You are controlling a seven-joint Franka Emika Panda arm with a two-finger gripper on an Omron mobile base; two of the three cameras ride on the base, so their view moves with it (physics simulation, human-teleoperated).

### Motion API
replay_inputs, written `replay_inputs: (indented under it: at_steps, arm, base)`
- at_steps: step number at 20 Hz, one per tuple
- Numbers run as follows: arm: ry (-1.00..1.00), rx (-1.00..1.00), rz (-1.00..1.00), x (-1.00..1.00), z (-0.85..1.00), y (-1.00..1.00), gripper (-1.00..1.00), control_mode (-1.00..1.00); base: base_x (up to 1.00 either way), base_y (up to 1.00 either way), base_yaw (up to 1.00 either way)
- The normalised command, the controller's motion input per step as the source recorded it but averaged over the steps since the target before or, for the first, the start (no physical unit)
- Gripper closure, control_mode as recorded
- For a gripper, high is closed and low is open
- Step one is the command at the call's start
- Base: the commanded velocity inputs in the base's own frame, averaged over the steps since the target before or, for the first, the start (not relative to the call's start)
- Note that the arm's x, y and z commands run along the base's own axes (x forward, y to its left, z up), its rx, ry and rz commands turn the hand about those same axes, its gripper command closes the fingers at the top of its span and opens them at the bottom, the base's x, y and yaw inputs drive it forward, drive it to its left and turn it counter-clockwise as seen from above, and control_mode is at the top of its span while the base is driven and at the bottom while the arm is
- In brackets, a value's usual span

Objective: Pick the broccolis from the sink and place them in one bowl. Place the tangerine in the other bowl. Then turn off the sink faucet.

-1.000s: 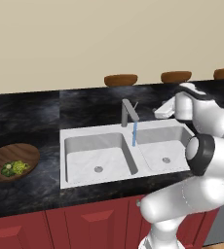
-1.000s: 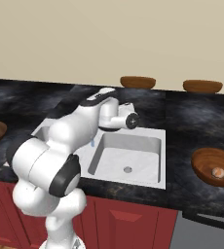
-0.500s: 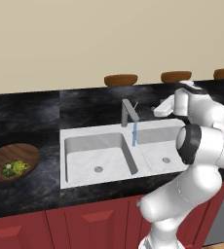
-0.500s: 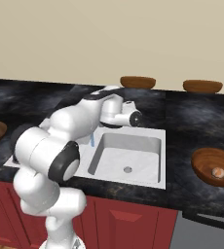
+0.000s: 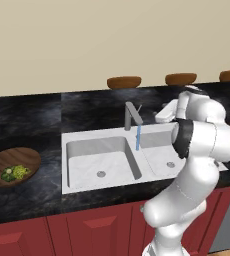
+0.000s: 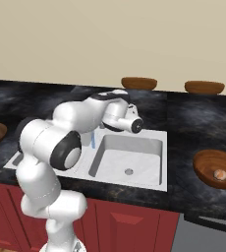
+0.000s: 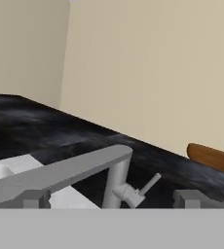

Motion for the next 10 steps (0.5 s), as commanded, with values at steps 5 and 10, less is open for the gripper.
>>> replay_inputs:
  at_steps: [5,10]
  arm:
    - [-0.01,0.01,0.01,0.40,-0.16,-0.01,-1.00,-1.00]
    - [0.00,0.03,0.01,0.31,-0.01,-0.29,-1.00,-1.00]
  base:
    - [0.00,0.00,0.00]
    - [0.00,0.00,0.00]
